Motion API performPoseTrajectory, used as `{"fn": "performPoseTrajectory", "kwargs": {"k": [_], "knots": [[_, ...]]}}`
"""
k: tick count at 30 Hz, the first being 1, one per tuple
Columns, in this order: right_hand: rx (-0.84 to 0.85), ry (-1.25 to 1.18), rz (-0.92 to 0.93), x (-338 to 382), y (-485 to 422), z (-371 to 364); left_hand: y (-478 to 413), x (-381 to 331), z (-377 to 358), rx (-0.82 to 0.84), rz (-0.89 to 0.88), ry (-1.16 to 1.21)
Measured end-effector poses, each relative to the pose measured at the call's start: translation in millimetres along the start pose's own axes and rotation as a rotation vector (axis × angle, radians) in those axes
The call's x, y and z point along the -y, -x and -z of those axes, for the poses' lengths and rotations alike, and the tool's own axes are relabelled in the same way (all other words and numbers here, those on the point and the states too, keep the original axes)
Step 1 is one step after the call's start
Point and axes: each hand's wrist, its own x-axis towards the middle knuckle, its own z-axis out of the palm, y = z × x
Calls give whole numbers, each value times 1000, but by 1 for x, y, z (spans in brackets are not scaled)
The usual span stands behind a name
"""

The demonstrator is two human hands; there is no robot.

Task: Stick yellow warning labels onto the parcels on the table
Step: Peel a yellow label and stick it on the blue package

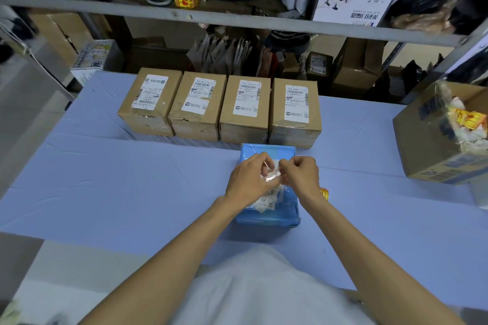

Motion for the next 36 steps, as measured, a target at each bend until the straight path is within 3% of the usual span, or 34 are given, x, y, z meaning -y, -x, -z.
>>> {"fn": "performPoseTrajectory", "kwargs": {"k": [4,8,12,15,23,27,36], "knots": [[15,-113,-105,6,2,0,-3,0,-7,-58,-86,-73],[-16,-536,-395,15,-3,9,-7,14,-9,-88,202,277],[49,-182,-211,6,-11,15,-4,25,-7,-101,376,664],[165,-83,-220,-2,-7,10,-3,21,-7,-70,426,784],[43,-187,-169,-10,-7,-1,-5,26,-9,-30,458,708],[-104,-208,-118,-18,-8,6,-5,35,-5,-216,548,617],[68,-181,-166,-27,6,10,11,22,-11,-61,457,523]]}}
